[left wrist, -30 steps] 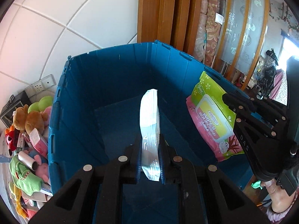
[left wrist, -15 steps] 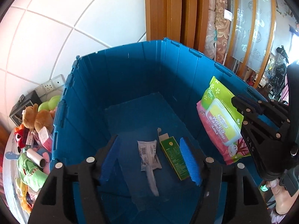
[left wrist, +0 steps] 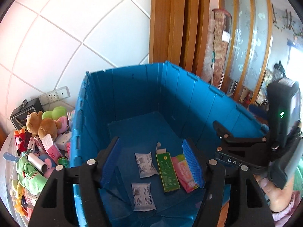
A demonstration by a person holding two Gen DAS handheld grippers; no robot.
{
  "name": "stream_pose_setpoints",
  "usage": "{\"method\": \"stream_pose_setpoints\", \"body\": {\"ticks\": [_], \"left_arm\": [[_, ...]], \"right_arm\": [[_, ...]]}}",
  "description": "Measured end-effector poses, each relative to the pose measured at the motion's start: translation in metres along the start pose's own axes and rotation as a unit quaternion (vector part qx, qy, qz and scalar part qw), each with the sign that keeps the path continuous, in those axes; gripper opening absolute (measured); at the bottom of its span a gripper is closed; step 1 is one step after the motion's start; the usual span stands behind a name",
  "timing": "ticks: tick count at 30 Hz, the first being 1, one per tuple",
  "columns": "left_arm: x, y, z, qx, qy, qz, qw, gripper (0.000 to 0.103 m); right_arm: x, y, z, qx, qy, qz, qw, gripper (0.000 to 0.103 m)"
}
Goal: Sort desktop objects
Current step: 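Release the white packet and the wet-wipe pack into the crate with both grippers, then move both grippers back over the pile of items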
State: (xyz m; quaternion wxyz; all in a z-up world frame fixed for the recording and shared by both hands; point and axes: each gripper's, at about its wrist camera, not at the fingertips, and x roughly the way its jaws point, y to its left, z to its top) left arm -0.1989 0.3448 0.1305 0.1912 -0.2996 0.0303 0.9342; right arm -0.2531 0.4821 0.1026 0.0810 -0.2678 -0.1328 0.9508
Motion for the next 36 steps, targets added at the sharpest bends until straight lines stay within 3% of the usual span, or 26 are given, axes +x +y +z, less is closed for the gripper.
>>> {"method": "stream_pose_setpoints", "body": {"ticks": [6,8,11,16,20,24,32,36], "left_arm": [[-0.047,0.033,-0.009,-0.027,-0.073,0.003,0.9970,0.066],[-0.061,0.046,-0.015,-0.034,-0.096,0.031,0.9943,0.068],[-0.076,0.066,-0.027,-0.041,-0.115,0.085,0.9889,0.081],[-0.097,0.114,-0.053,-0.078,-0.124,0.146,0.9784,0.081],[-0.106,0.158,-0.082,-0.090,-0.098,0.167,0.9770,0.081],[-0.116,0.198,-0.116,-0.117,-0.071,0.204,0.9692,0.081],[-0.130,0.275,-0.183,-0.170,0.010,0.281,0.9444,0.081],[-0.131,0.311,-0.218,-0.181,0.056,0.298,0.9354,0.081]], "right_arm": [[-0.026,0.001,0.001,0.033,-0.036,0.041,0.998,0.103],[-0.041,0.006,0.004,0.047,-0.059,0.067,0.995,0.103],[-0.063,0.020,0.006,0.059,-0.088,0.097,0.990,0.103],[-0.094,0.053,0.009,0.076,-0.128,0.166,0.975,0.103],[-0.110,0.086,0.009,0.076,-0.146,0.232,0.959,0.103],[-0.125,0.124,0.013,0.054,-0.159,0.278,0.946,0.103],[-0.147,0.204,0.011,-0.009,-0.151,0.353,0.923,0.103],[-0.156,0.247,0.004,-0.050,-0.136,0.376,0.915,0.103]]}}
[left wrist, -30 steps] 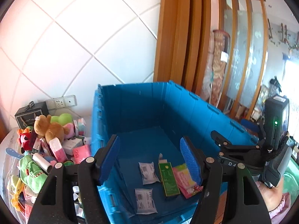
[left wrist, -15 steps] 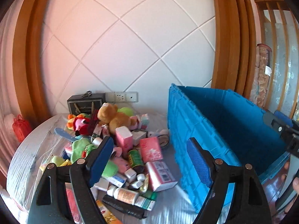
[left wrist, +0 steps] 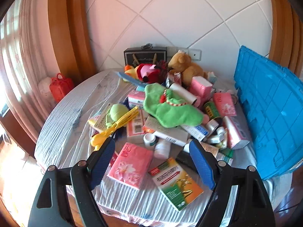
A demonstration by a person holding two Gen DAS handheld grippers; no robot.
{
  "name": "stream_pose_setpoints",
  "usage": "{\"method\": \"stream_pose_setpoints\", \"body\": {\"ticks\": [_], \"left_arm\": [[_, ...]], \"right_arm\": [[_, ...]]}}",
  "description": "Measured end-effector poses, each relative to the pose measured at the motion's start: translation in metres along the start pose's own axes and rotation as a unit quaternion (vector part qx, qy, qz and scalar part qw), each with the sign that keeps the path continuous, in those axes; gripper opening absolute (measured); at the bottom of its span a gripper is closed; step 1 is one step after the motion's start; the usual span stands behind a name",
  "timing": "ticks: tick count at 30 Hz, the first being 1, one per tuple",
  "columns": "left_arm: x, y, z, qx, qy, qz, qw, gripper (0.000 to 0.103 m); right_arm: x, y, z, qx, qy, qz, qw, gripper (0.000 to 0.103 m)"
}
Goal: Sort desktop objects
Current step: 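Move both grippers back over the pile of items, then grasp the pink tissue pack with the left gripper while the right gripper grasps the ibuprofen box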
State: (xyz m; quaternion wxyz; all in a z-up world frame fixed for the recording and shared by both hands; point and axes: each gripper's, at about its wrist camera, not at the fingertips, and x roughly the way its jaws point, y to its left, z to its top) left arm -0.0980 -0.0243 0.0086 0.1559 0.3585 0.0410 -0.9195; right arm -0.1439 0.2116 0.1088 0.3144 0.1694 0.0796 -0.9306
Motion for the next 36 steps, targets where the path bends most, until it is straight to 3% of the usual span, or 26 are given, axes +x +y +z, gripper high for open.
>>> {"method": "stream_pose_setpoints", "body": {"ticks": [9,19,24,28,32,36], "left_arm": [[0.065,0.061,-0.034,-0.005,0.109,-0.004,0.9941,0.081],[0.150,0.062,-0.045,0.054,0.201,-0.058,0.9763,0.081],[0.182,0.057,-0.053,0.074,0.231,-0.078,0.9669,0.081],[0.195,0.052,-0.054,0.078,0.236,-0.095,0.9638,0.087],[0.210,0.044,-0.067,0.106,0.262,-0.071,0.9565,0.088],[0.196,0.052,-0.080,0.103,0.264,-0.078,0.9558,0.086]], "right_arm": [[0.077,0.069,-0.038,-0.021,0.112,0.047,0.992,0.103],[0.159,0.103,-0.114,0.002,0.268,0.018,0.963,0.103],[0.176,0.105,-0.143,0.022,0.324,-0.012,0.946,0.103],[0.184,0.106,-0.160,0.033,0.355,-0.026,0.934,0.103],[0.192,0.113,-0.172,0.033,0.379,-0.024,0.925,0.103],[0.207,0.125,-0.184,0.021,0.409,-0.011,0.912,0.103]]}}
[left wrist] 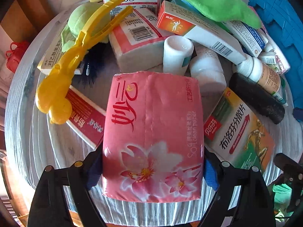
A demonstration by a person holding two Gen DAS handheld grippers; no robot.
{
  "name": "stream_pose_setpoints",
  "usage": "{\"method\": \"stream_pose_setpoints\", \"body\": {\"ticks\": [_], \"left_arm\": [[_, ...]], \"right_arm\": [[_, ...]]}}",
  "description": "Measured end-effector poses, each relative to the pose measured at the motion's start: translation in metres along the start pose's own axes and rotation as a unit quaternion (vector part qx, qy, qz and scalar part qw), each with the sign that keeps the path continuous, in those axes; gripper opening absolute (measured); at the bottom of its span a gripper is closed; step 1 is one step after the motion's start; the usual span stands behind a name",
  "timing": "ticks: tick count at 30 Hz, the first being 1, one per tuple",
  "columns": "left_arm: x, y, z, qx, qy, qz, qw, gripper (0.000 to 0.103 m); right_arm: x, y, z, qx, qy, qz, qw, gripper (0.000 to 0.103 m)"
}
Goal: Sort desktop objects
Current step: 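Grasp the pink tissue pack with the left gripper while the right gripper grasps the ibuprofen box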
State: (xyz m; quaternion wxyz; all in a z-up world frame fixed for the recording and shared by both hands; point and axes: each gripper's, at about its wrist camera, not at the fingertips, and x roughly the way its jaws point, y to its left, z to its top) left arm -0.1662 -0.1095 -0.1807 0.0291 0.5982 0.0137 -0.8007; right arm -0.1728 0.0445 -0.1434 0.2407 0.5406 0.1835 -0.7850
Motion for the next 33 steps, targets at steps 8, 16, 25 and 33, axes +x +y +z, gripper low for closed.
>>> {"method": "stream_pose_setpoints", "body": {"ticks": [8,16,25,33], "left_arm": [[-0.009,0.011,-0.038,-0.019,0.007,0.000,0.9998,0.086],[-0.001,0.008,-0.040,-0.025,0.016,0.004,0.9995,0.086],[-0.004,0.006,-0.040,-0.018,0.014,0.005,0.9997,0.085],[-0.025,0.003,-0.039,-0.015,-0.005,-0.002,0.9999,0.084]], "right_arm": [[0.040,0.037,0.009,-0.058,0.053,0.025,0.997,0.103],[0.069,0.050,0.023,-0.077,0.091,0.023,0.993,0.103],[0.078,0.048,0.031,-0.075,0.112,0.023,0.991,0.103],[0.059,0.050,0.039,-0.073,0.101,0.030,0.992,0.091]]}}
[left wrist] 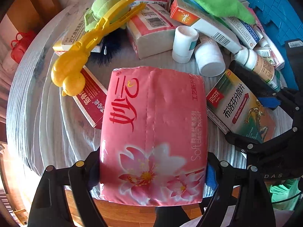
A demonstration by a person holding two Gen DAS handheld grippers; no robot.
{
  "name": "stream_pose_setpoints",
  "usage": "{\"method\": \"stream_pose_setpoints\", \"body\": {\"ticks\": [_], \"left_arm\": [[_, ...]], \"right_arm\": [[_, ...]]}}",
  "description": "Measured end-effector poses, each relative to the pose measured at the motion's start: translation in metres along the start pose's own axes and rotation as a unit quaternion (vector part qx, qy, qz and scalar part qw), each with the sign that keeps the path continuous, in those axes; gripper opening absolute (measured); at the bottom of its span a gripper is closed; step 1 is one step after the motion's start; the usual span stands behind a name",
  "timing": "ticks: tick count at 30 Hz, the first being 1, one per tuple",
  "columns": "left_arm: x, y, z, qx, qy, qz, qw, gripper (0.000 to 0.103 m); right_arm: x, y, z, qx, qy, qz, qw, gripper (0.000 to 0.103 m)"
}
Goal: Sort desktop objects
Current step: 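Grasp the pink tissue pack with the left gripper while the right gripper grasps the ibuprofen box, then carry the pink tissue pack and the ibuprofen box into the blue crate with both grippers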
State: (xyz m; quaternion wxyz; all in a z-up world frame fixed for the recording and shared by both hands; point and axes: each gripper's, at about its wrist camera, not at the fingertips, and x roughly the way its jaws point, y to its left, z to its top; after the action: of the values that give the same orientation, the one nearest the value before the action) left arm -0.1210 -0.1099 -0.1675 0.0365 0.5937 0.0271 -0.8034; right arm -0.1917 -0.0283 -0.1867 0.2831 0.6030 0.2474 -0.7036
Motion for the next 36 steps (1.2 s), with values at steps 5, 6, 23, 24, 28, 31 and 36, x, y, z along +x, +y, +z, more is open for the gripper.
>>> {"method": "stream_pose_setpoints", "body": {"ticks": [5,6,23,24,28,31,36], "left_arm": [[-0.025,-0.002,0.007,0.006,-0.034,0.000,0.9994,0.084],[-0.031,-0.002,0.009,0.006,-0.042,0.000,0.9991,0.084],[-0.133,-0.008,0.081,0.052,-0.202,-0.025,0.9776,0.084],[-0.139,-0.014,0.083,0.058,-0.211,-0.027,0.9755,0.084],[-0.165,-0.046,0.103,0.076,-0.236,-0.048,0.9677,0.084],[-0.185,-0.073,0.119,0.083,-0.258,-0.073,0.9600,0.084],[-0.218,-0.128,0.147,0.093,-0.285,-0.106,0.9479,0.084]], "right_arm": [[-0.027,-0.001,-0.001,0.002,-0.021,0.003,1.000,0.091],[-0.035,-0.002,-0.001,0.000,-0.028,0.005,1.000,0.091],[-0.199,-0.030,0.004,0.063,-0.224,-0.077,0.970,0.091],[-0.198,-0.037,0.009,0.068,-0.234,-0.084,0.966,0.091],[-0.242,-0.064,0.010,0.092,-0.280,-0.107,0.950,0.090],[-0.275,-0.086,-0.010,0.104,-0.307,-0.123,0.938,0.089],[-0.319,-0.126,-0.024,0.107,-0.342,-0.145,0.922,0.088]]}}
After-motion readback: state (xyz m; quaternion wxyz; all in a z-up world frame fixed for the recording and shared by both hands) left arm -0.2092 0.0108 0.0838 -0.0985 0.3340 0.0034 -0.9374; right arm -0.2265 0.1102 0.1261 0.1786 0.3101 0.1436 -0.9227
